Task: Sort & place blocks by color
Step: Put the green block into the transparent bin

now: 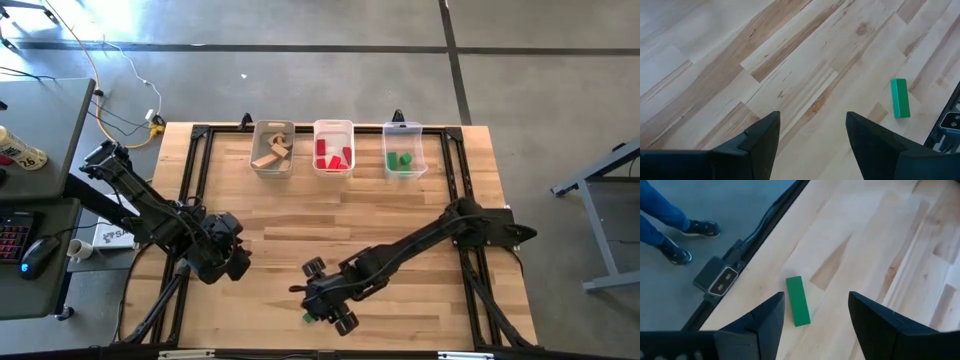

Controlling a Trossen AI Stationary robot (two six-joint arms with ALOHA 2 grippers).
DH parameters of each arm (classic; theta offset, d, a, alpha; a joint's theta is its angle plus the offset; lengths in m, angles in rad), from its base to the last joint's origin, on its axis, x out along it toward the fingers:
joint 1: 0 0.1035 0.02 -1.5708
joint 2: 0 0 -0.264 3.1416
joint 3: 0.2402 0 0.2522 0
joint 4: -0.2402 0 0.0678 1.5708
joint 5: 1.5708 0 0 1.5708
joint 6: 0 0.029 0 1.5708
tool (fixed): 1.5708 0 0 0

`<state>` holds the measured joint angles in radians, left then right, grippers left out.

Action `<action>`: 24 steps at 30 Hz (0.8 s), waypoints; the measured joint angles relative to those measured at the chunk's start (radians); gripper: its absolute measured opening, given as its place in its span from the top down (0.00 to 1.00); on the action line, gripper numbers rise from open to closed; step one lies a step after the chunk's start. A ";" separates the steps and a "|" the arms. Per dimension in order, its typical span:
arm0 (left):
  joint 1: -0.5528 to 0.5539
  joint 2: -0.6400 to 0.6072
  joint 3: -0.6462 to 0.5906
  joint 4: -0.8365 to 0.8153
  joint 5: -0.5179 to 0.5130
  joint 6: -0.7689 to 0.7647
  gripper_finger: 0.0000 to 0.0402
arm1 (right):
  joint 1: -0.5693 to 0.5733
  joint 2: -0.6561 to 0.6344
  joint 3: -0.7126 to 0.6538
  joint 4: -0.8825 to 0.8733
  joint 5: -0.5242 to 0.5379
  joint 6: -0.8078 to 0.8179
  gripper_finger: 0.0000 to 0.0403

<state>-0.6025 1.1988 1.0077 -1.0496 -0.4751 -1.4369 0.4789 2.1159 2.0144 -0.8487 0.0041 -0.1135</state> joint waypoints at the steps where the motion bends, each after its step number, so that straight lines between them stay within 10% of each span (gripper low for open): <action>1: 0.000 0.000 0.000 0.001 0.000 0.000 0.47 | 0.003 0.008 0.000 0.001 -0.001 0.000 0.49; 24: 0.000 0.000 0.000 0.000 0.000 0.000 0.47 | 0.007 0.210 -0.001 0.035 -0.085 -0.028 0.49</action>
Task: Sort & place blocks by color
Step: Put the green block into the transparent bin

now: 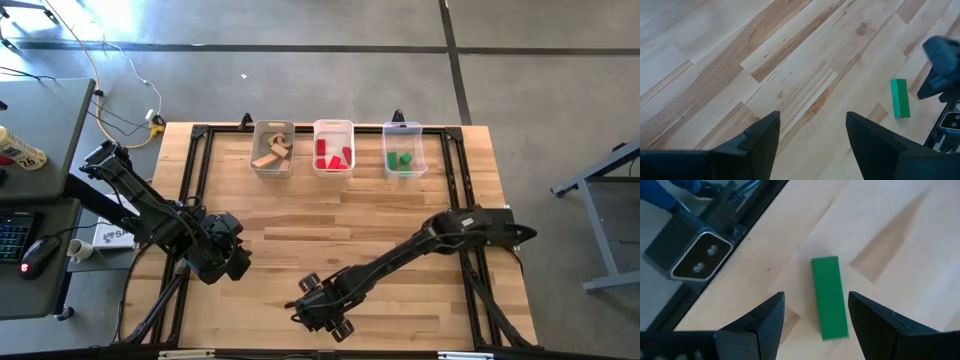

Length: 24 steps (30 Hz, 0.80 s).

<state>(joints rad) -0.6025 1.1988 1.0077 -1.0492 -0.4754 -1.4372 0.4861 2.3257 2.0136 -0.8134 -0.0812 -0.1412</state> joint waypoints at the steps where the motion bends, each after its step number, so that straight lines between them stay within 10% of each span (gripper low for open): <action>1: 0.000 0.000 0.000 0.000 -0.001 0.000 0.47 | -0.001 0.007 0.000 0.009 -0.005 -0.001 0.49; 24: 0.000 0.001 0.000 0.000 -0.007 0.051 0.47 | -0.030 0.110 0.002 0.037 -0.016 0.041 0.50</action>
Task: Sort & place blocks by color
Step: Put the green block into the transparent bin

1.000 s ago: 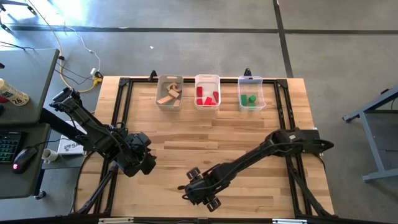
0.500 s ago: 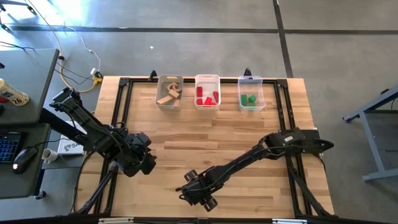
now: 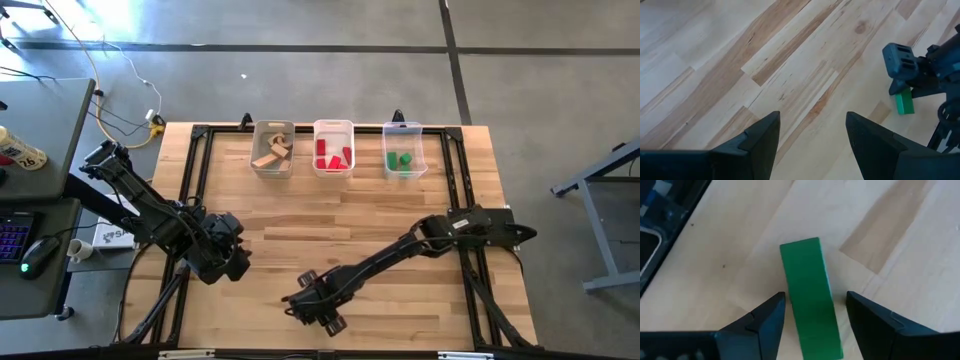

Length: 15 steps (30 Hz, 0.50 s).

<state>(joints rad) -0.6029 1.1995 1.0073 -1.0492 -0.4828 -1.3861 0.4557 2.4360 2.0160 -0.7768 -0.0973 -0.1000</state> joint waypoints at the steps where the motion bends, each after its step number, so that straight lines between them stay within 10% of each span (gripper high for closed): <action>1: 0.000 0.000 0.000 0.000 0.000 0.002 0.47 | 0.000 0.001 0.001 0.001 -0.001 0.014 0.51; 9: 0.000 0.000 0.000 0.000 -0.009 0.014 0.47 | -0.001 0.002 0.002 0.001 0.007 0.135 0.82; 15: 0.000 0.000 0.000 0.000 -0.020 0.065 0.47 | 0.005 -0.002 0.001 -0.006 0.072 0.312 0.82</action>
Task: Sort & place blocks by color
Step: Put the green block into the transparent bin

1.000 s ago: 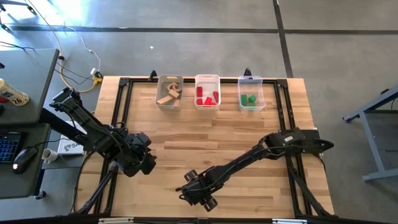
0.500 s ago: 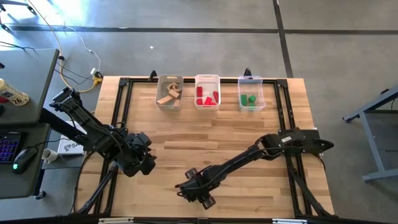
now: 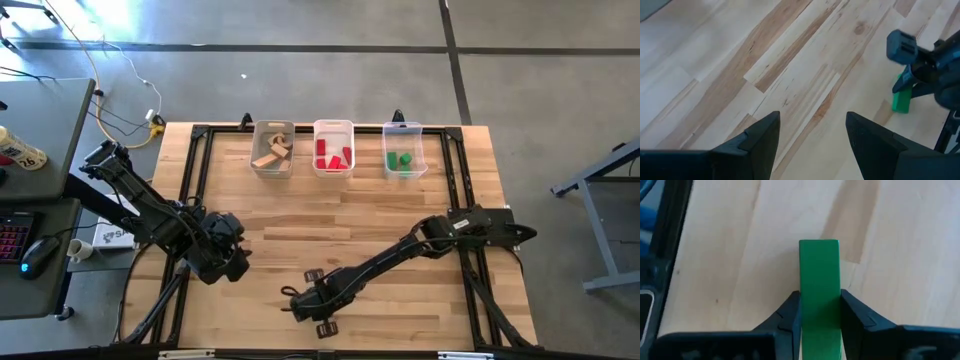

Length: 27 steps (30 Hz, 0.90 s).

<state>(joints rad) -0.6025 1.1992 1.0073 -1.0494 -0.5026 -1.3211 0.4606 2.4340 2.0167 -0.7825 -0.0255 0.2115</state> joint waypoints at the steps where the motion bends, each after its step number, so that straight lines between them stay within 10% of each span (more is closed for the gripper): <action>1: 0.000 0.000 0.000 0.000 -0.001 0.012 0.47 | 0.000 -0.004 0.000 -0.007 0.010 0.031 0.82; 27: 0.102 0.000 0.000 -0.059 -0.116 0.211 0.47 | -0.012 -0.118 -0.005 -0.631 0.386 0.368 0.82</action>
<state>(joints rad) -0.5001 1.1988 1.0073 -1.1080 -0.6183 -1.1100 0.4490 2.3163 2.0113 -1.4133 0.3605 0.5797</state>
